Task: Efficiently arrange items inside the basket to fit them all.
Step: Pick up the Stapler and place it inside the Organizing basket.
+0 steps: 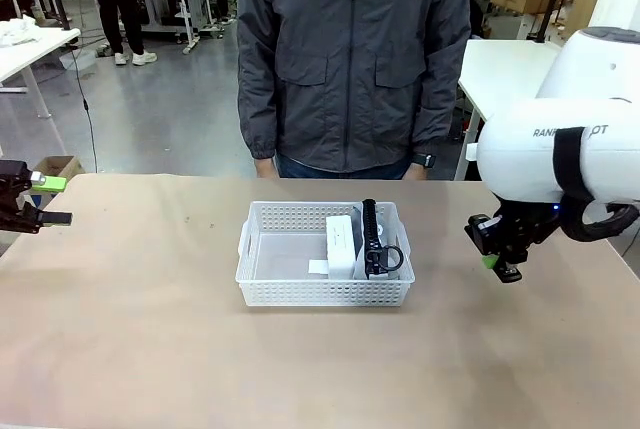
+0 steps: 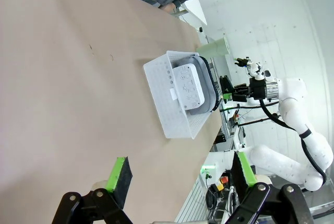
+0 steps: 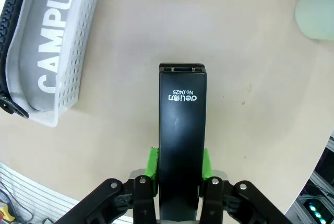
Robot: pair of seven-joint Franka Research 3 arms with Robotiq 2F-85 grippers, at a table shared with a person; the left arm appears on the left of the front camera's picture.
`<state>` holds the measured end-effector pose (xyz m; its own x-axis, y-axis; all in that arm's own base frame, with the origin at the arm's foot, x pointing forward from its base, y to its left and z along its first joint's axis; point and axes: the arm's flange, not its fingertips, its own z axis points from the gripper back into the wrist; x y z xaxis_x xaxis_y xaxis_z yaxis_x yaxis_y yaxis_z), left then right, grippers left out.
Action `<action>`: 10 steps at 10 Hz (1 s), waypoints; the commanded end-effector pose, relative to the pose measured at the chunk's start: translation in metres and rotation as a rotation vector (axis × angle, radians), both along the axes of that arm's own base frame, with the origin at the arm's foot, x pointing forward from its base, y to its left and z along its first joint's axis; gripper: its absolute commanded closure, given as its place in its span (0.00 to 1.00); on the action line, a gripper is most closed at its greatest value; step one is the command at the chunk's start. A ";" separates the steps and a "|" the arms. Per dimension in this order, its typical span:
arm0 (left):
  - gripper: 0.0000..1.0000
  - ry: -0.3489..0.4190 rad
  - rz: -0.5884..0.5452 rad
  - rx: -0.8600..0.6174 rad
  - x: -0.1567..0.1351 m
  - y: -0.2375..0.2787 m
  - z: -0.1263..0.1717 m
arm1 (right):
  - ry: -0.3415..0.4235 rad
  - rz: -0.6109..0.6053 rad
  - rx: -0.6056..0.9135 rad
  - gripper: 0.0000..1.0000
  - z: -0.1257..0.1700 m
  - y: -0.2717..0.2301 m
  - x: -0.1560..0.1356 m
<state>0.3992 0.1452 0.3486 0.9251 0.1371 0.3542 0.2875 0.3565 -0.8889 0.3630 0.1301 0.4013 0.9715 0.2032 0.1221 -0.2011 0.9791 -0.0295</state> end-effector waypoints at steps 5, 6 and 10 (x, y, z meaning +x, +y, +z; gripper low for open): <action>0.00 0.011 -0.003 0.003 -0.001 0.000 0.002 | -0.207 0.187 0.000 0.63 0.092 0.136 0.005; 0.00 0.011 -0.003 0.003 -0.001 0.000 0.002 | -0.251 0.247 -0.025 0.63 0.105 0.171 0.003; 0.00 0.011 -0.003 0.003 -0.001 0.000 0.002 | -0.211 0.517 -0.088 0.63 0.076 0.293 0.018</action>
<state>0.3993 0.1452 0.3483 0.9254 0.1365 0.3535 0.2870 0.3565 -0.8891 0.3602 0.3986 0.4894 0.7096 0.6459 0.2818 -0.6248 0.7615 -0.1722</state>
